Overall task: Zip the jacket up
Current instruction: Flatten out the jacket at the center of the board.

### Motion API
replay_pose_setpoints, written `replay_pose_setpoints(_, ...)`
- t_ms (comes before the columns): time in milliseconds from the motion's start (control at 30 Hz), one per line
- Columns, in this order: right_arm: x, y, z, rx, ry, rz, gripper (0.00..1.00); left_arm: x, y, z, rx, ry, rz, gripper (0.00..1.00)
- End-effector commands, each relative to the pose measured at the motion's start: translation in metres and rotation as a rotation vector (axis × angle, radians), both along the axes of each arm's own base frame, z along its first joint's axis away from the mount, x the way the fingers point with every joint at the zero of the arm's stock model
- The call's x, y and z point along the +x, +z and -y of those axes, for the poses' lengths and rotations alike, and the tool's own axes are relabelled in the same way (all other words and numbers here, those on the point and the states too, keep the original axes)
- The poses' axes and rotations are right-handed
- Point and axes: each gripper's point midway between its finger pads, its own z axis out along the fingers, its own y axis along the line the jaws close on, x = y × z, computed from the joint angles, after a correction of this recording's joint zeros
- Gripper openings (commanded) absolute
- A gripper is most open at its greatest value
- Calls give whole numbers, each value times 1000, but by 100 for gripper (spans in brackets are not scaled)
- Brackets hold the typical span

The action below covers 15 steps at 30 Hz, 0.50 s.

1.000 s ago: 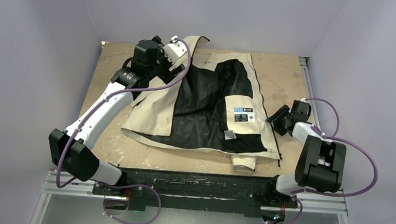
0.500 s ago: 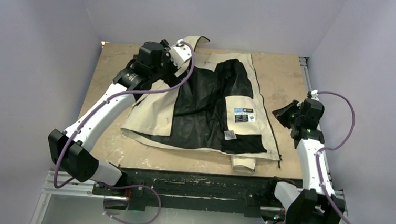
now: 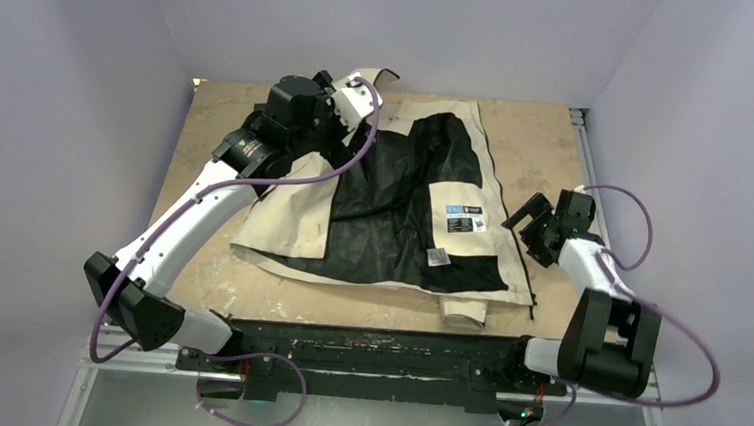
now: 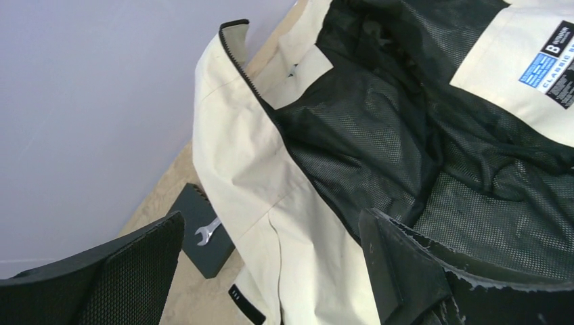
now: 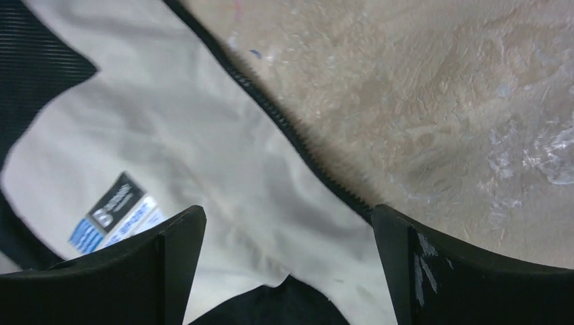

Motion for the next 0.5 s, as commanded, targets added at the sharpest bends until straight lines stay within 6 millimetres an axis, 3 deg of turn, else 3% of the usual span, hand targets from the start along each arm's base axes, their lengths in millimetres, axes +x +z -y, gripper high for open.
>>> replay_pose_setpoints(0,17,-19,11,-17,-44,-12,97,7,28,-15,-23,86,54,99)
replay_pose_setpoints(233,7,-46,1,21,6,-52,93,14,25,-20,-36,106,48,99)
replay_pose_setpoints(467,-10,-47,-26,131,77,-17,59,18,25,-22,-41,117,52,99)
